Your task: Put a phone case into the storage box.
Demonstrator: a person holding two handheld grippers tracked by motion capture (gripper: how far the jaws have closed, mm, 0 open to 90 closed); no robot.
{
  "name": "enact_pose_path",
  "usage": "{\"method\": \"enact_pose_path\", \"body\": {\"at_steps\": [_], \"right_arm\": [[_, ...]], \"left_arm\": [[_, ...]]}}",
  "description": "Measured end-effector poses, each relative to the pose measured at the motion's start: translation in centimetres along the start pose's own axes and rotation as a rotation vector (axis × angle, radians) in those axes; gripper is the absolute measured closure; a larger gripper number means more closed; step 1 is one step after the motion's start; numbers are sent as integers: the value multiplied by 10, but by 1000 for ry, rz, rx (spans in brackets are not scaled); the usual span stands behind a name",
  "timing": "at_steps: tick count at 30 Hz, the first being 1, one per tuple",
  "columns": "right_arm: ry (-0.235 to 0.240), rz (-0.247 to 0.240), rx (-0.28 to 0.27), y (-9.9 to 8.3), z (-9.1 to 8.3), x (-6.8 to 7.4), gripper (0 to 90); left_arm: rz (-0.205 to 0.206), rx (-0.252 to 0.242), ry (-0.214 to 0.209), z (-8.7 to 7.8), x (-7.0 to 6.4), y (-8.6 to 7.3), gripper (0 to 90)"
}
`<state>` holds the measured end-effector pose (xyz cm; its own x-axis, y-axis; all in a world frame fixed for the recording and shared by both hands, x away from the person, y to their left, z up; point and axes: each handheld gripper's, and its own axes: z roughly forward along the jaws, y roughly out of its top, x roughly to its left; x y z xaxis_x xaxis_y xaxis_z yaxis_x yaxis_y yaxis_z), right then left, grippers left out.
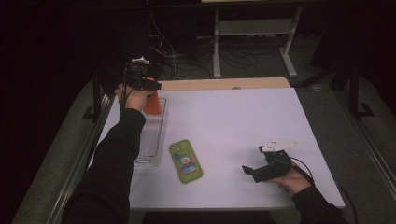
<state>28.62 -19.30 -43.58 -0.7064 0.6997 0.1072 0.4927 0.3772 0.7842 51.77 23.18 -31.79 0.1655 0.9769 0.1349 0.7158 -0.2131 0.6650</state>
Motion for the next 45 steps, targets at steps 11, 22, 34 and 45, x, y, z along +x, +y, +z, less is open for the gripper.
{"method": "enact_pose_path", "body": {"at_steps": [11,22,34,45], "right_arm": [[5,4,-1,0,0,0,0],[6,2,-1,0,0,0,0],[8,1,3,0,0,0,0],[8,-1,5,0,0,1,0]], "left_arm": [[-3,15,34,15,-11,0,137],[-25,22,75,26,-15,-2,131],[-33,8,94,33,-18,-3,116],[-34,5,85,37,-18,-4,37]]}}
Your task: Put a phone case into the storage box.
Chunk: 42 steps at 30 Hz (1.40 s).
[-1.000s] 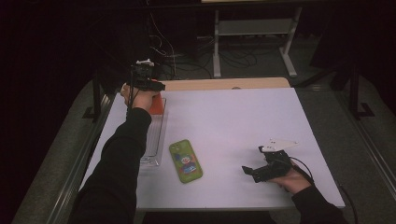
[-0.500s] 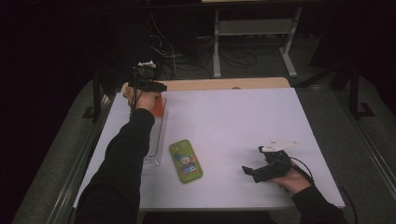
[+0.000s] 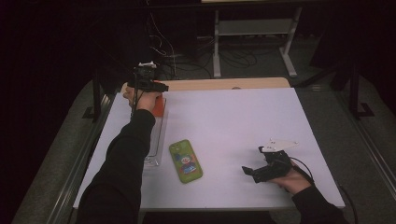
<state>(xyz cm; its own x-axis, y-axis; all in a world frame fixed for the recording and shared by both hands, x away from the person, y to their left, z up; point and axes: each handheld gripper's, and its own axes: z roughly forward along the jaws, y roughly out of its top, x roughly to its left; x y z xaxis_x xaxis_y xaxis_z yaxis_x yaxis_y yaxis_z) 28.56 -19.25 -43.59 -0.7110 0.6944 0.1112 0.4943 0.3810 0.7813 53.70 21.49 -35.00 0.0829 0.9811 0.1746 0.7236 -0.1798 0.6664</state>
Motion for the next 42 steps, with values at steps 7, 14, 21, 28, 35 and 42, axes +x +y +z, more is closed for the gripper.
{"method": "enact_pose_path", "body": {"at_steps": [7,14,21,28,35,42], "right_arm": [[-2,-11,1,0,0,0,0],[-4,-10,2,0,0,0,0],[-1,-4,3,0,-1,2,0],[-4,-16,8,2,1,2,0],[-6,-31,19,4,6,3,0],[-9,-12,6,5,2,3,0]], "left_arm": [[-5,12,-18,3,1,-1,0],[-5,-14,-36,-4,6,1,0],[23,-45,-109,-22,16,-1,0],[59,-89,-213,-49,29,-11,0],[90,-144,-325,-79,32,-24,0],[152,-176,-450,-104,20,-43,0]]}}
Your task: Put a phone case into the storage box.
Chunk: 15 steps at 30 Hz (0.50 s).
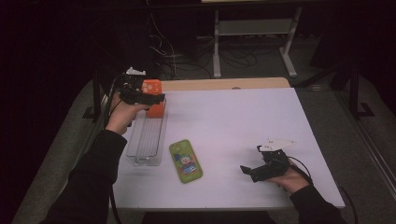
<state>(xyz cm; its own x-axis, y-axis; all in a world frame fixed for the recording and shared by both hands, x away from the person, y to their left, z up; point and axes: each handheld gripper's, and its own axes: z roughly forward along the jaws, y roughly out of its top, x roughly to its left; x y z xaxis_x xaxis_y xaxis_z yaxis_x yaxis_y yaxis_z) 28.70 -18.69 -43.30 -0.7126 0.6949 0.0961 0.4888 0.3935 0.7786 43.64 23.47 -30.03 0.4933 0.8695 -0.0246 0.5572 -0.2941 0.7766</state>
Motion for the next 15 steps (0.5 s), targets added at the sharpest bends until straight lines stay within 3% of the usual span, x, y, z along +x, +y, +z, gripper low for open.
{"method": "enact_pose_path", "body": {"at_steps": [5,10,15], "right_arm": [[-1,-7,-7,0,-1,1,0],[2,-8,-5,2,1,2,0],[-1,2,14,0,2,3,0]], "left_arm": [[33,-38,-89,-9,-20,-6,0],[79,-44,-178,-12,-38,-16,0],[112,-48,-237,-10,-52,-27,0]]}}
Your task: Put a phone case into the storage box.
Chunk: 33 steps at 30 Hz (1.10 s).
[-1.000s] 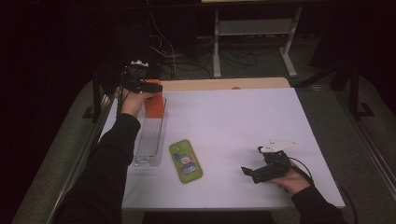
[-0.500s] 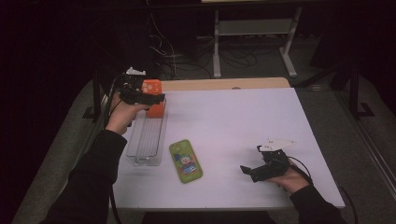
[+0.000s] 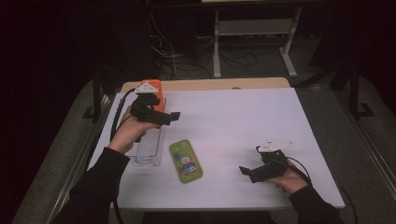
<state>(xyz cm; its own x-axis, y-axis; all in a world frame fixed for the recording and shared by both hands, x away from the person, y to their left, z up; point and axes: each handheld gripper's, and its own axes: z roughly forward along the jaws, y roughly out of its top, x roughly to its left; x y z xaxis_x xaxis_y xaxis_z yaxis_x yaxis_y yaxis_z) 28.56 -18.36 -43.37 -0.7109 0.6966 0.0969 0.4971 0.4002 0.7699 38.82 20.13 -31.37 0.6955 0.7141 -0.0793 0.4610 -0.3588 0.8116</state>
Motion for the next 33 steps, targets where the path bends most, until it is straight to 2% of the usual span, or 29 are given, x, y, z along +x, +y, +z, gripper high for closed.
{"method": "enact_pose_path", "body": {"at_steps": [2,11,12,17,18,22,33], "right_arm": [[-8,-3,-5,-1,0,-1,0],[-12,9,0,-4,0,-1,0],[-14,8,2,-4,0,-1,0],[-19,20,-10,-3,-1,0,0],[-21,20,-14,-2,-1,0,0],[-27,33,-20,-1,-1,-1,0],[-35,35,-7,-2,3,2,0]], "left_arm": [[28,8,-14,2,-6,-4,0],[65,16,-79,10,-34,-28,0],[53,18,-88,11,-37,-32,0],[59,11,-117,10,-48,-52,59],[80,26,-121,9,-48,-55,86],[84,26,-140,6,-53,-65,161],[100,67,-192,1,-68,-97,538]]}}
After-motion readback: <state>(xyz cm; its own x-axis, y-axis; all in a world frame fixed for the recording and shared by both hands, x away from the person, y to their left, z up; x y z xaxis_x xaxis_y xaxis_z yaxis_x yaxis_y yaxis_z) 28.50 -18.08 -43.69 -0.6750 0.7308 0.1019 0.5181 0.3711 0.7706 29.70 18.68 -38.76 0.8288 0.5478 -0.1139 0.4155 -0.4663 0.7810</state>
